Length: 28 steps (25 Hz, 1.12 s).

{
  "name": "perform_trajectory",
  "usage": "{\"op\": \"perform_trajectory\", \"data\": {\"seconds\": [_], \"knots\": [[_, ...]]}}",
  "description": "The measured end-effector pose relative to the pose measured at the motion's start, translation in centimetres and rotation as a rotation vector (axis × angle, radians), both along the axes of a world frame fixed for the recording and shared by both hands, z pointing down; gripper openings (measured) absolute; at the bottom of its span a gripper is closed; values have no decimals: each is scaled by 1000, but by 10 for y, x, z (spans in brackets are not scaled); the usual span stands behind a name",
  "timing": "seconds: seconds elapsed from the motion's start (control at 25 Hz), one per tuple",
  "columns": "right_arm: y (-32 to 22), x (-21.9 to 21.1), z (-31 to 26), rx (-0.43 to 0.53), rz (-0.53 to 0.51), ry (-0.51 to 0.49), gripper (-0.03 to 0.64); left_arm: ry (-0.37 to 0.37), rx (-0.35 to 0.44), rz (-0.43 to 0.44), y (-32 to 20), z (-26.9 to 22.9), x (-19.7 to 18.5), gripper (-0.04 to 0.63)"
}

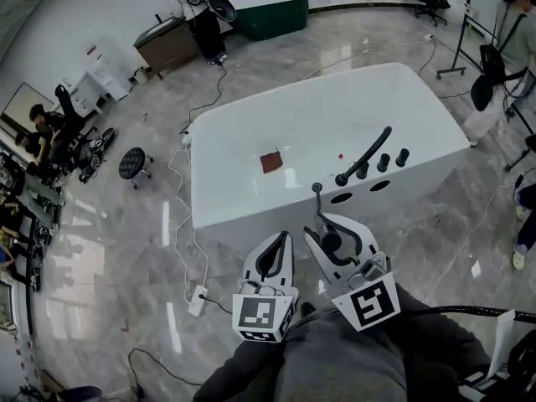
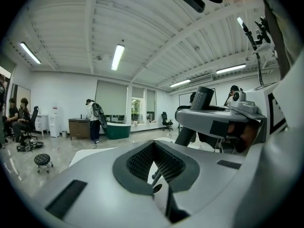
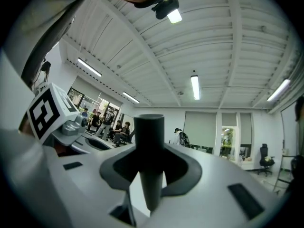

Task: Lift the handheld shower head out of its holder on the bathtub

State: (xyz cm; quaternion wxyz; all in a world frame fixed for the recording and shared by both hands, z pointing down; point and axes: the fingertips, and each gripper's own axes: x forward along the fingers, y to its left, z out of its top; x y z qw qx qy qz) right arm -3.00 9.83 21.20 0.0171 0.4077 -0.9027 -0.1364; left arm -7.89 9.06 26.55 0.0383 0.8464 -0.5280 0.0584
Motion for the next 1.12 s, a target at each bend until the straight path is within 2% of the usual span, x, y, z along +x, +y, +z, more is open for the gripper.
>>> {"op": "perform_trajectory", "data": {"seconds": [0.2,0.4,0.64,1.12], "knots": [[-3,-8,3,-7,-12,23,114,5,-7,-17,-1,4,-11,3],[-8,-9,6,-31,-7,-14,114,2,-15,-21,-3,8,-14,3],[-12,-2,10,-69,8,-17,114,6,-30,-9,-3,9,-9,3],[-21,12,21,-73,10,-24,114,2,-61,9,-10,24,9,3]]}}
